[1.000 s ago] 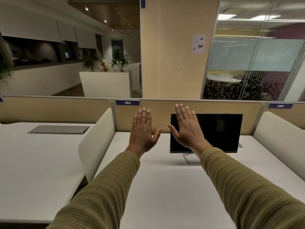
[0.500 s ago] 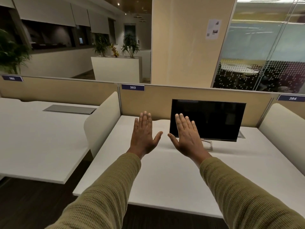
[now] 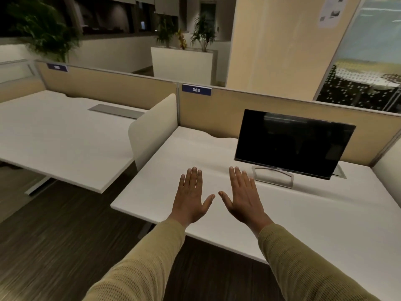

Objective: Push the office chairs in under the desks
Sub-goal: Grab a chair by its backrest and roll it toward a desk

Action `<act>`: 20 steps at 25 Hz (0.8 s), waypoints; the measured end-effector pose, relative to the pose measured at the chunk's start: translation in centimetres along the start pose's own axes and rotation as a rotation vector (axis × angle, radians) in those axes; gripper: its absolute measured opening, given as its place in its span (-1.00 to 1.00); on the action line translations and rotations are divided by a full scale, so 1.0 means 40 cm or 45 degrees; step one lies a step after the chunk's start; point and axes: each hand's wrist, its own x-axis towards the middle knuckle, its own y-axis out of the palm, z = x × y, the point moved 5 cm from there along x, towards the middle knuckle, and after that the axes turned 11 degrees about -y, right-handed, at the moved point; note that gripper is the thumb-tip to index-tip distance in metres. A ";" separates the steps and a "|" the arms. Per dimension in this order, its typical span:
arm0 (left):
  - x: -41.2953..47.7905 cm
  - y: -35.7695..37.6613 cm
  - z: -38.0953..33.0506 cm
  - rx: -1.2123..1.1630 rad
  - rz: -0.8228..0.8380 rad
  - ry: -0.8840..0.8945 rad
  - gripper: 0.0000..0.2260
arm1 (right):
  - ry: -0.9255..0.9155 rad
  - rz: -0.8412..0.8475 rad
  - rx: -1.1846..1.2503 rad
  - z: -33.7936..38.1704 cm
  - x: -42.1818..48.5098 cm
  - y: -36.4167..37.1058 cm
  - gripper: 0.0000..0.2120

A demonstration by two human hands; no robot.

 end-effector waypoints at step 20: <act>-0.399 -0.003 0.517 0.038 0.202 -0.706 -0.22 | -0.476 0.442 0.248 0.478 0.070 0.377 -0.18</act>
